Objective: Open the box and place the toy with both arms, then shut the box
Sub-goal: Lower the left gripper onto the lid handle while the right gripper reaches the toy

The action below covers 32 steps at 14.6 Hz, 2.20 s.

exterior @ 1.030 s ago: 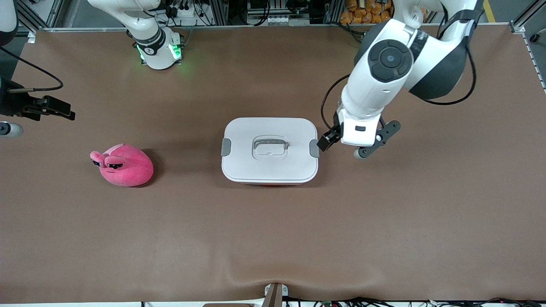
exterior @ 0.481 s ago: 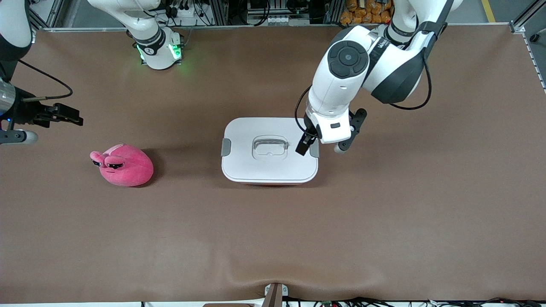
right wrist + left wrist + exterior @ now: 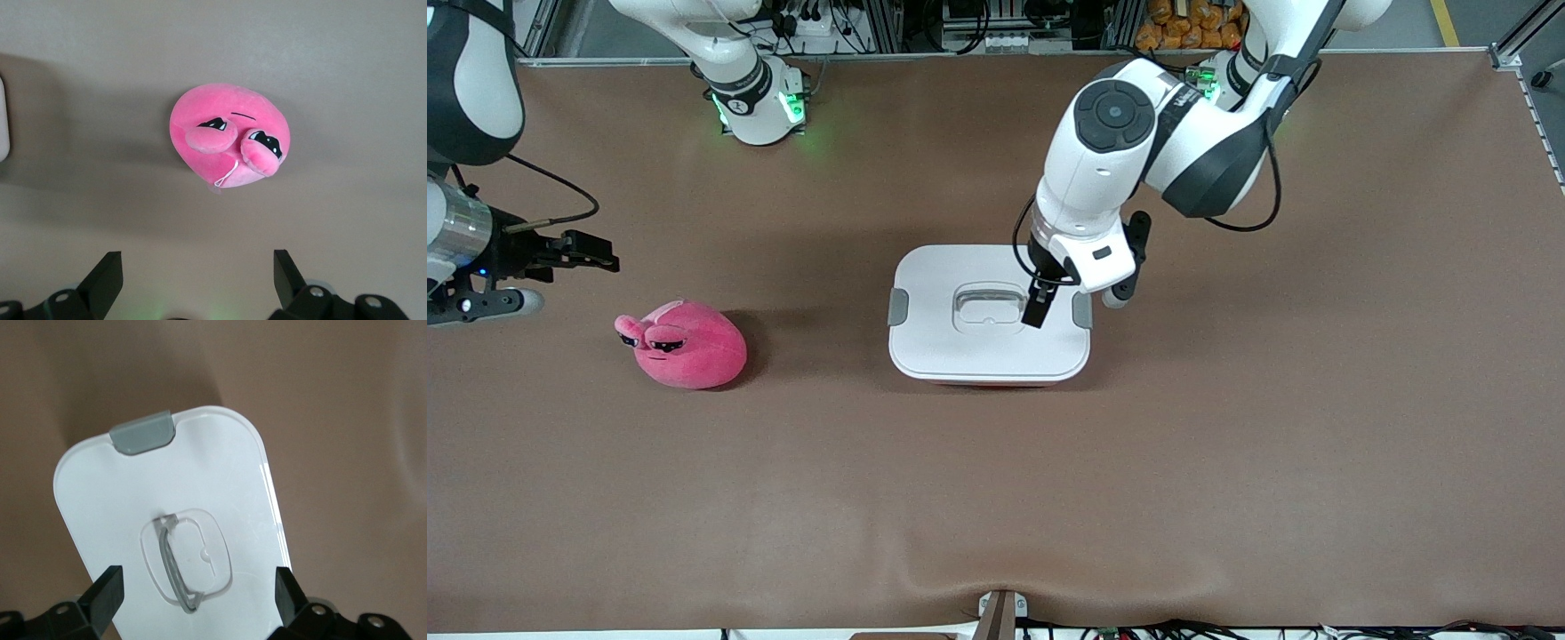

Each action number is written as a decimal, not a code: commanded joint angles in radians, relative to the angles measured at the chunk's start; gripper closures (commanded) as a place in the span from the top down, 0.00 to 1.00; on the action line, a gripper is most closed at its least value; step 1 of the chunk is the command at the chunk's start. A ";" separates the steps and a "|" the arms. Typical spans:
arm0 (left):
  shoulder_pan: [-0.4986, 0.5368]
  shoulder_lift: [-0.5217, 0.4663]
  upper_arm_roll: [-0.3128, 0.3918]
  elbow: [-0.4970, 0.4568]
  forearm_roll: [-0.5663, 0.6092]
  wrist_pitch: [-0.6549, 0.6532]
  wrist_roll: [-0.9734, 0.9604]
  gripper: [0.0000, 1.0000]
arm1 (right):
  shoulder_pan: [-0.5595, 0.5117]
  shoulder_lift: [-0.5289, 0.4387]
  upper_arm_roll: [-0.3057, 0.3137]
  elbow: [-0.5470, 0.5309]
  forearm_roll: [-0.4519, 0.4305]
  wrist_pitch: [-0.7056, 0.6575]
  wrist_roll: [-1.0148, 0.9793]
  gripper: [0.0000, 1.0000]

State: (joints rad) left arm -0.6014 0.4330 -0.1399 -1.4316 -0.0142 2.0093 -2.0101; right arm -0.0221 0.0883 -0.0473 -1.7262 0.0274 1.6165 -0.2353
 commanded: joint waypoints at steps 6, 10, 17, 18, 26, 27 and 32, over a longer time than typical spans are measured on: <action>-0.054 0.066 0.013 0.027 0.089 0.052 -0.336 1.00 | -0.001 -0.008 0.000 -0.118 0.048 0.094 -0.251 1.00; -0.087 0.088 0.014 0.026 0.144 0.054 -0.459 1.00 | -0.002 -0.010 0.000 -0.185 0.049 0.187 -0.433 1.00; -0.152 0.118 0.014 0.025 0.249 0.057 -0.545 0.98 | -0.010 -0.010 -0.002 -0.234 0.048 0.247 -0.571 1.00; -0.158 0.124 0.013 0.025 0.279 0.057 -0.568 0.96 | -0.013 -0.010 -0.002 -0.246 0.048 0.265 -0.588 1.00; -0.170 0.165 0.013 0.025 0.310 0.126 -0.687 0.78 | -0.009 -0.013 -0.002 -0.348 0.048 0.437 -0.830 1.00; -0.175 0.167 0.013 0.025 0.315 0.135 -0.691 0.76 | -0.007 -0.013 -0.002 -0.357 0.048 0.463 -0.879 1.00; -0.176 0.176 0.011 0.023 0.318 0.149 -0.728 0.72 | 0.028 -0.004 -0.002 -0.391 0.045 0.551 -1.094 1.00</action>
State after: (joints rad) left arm -0.7657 0.5989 -0.1380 -1.4271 0.2779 2.1564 -2.7078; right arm -0.0131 0.0927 -0.0478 -2.0935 0.0585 2.1468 -1.2539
